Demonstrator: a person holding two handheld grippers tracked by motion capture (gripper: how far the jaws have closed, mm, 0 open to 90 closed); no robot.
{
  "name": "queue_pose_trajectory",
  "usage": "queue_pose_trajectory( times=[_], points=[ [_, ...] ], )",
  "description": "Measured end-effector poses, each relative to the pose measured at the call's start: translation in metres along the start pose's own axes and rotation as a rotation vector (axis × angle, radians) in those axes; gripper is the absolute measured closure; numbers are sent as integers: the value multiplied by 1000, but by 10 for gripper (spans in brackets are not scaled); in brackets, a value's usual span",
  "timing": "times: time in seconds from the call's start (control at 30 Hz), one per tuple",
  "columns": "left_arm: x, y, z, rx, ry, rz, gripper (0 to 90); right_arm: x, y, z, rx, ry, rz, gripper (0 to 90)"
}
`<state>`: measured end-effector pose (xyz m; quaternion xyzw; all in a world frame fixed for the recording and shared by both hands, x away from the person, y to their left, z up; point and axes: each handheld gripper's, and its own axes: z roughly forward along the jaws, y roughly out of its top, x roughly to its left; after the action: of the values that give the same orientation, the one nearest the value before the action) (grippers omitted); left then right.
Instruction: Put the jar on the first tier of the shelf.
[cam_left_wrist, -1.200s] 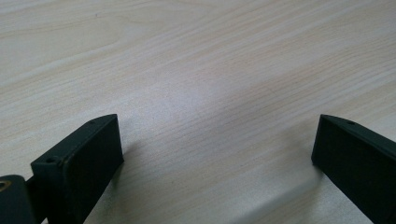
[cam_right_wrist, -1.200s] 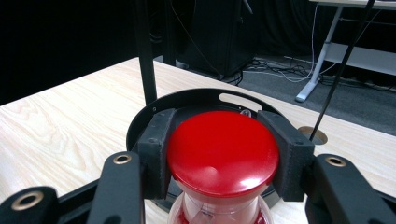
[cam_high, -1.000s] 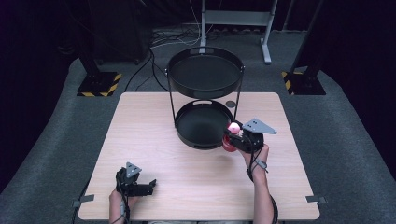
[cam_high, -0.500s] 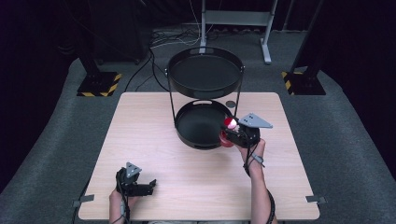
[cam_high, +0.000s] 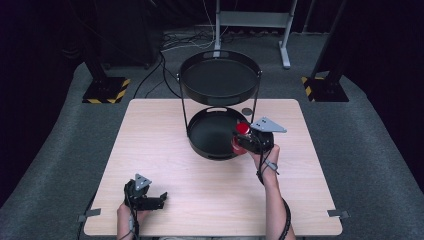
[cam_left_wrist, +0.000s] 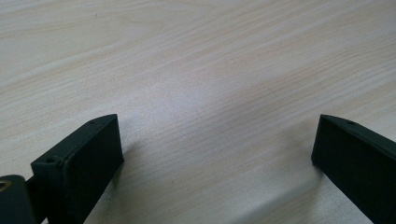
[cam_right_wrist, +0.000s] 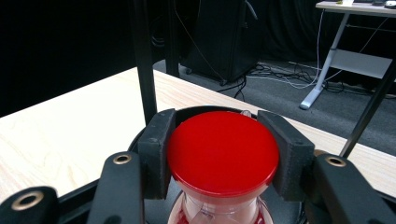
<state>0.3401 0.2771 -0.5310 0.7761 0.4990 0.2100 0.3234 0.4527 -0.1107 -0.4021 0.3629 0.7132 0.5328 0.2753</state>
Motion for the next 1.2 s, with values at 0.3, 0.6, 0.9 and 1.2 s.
queue_pose_trajectory(
  times=[0.3, 0.6, 0.9, 1.2],
  points=[
    [0, 0, 0, 0, 0, 0, 17, 0, 3, 9, 6, 3, 2, 484],
    [0, 0, 0, 0, 0, 0, 17, 2, 4, 19, 10, 5, 4, 483],
    [0, 0, 0, 0, 0, 0, 17, 1, 4, 29, 15, 6, 10, 484],
    [0, 0, 0, 0, 0, 0, 17, 2, 3, 40, 22, 11, 21, 483]
  ],
)
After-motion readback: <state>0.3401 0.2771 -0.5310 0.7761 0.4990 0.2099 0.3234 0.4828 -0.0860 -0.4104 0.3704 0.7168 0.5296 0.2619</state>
